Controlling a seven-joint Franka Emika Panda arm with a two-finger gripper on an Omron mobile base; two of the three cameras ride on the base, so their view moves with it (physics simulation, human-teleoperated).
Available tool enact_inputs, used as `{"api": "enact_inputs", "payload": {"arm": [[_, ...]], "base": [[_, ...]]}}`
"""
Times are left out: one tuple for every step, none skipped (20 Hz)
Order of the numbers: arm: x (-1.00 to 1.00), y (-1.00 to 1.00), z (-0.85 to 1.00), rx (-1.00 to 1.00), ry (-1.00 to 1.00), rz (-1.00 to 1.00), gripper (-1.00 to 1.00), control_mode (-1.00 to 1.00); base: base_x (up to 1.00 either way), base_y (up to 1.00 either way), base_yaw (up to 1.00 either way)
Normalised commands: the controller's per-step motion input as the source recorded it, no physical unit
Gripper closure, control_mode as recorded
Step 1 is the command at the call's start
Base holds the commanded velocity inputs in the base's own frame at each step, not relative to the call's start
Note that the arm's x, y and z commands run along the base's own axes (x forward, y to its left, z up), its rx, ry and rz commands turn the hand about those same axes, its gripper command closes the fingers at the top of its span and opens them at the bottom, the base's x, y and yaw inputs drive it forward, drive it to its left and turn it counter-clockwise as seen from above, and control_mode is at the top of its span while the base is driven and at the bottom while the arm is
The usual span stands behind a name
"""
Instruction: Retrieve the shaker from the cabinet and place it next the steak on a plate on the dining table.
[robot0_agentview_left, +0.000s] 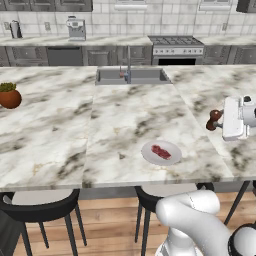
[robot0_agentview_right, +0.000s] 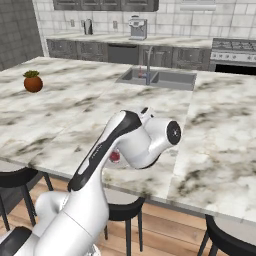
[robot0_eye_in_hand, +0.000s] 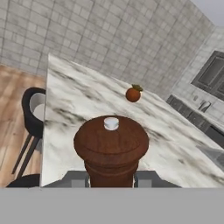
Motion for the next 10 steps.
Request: {"api": "enact_inputs", "payload": {"arm": [[0.11,-0.08,-0.21,-0.08,0.0,0.0,1.0,-1.0],[0.09,-0.06,-0.21,-0.04,0.0,0.0,1.0,-1.0],[0.06,-0.04,-0.24,-0.01,0.0,0.0,1.0,-1.0],[0.06,-0.04,-0.27,0.0,0.0,0.0,1.0,-1.0],[0.02,-0.06,-0.35,0.0,0.0,0.0,1.0,-1.0],[0.02,-0.11,-0.41,0.0,0.0,0.0,1.0,-1.0],[0.01,-0.17,-0.49,0.0,0.0,0.0,1.0,-1.0],[0.01,-0.19,-0.52,0.0,0.0,0.0,1.0,-1.0],[0.03,-0.2,-0.53,0.03,0.0,0.0,1.0,-1.0],[0.08,-0.16,-0.53,0.05,0.0,0.0,1.0,-1.0]], "base": [[0.0,0.0,0.0],[0.0,0.0,0.0],[0.0,0.0,0.0],[0.0,0.0,0.0],[0.0,0.0,0.0],[0.0,0.0,0.0],[0.0,0.0,0.0],[0.0,0.0,0.0],[0.0,0.0,0.0],[0.0,0.0,0.0]]}}
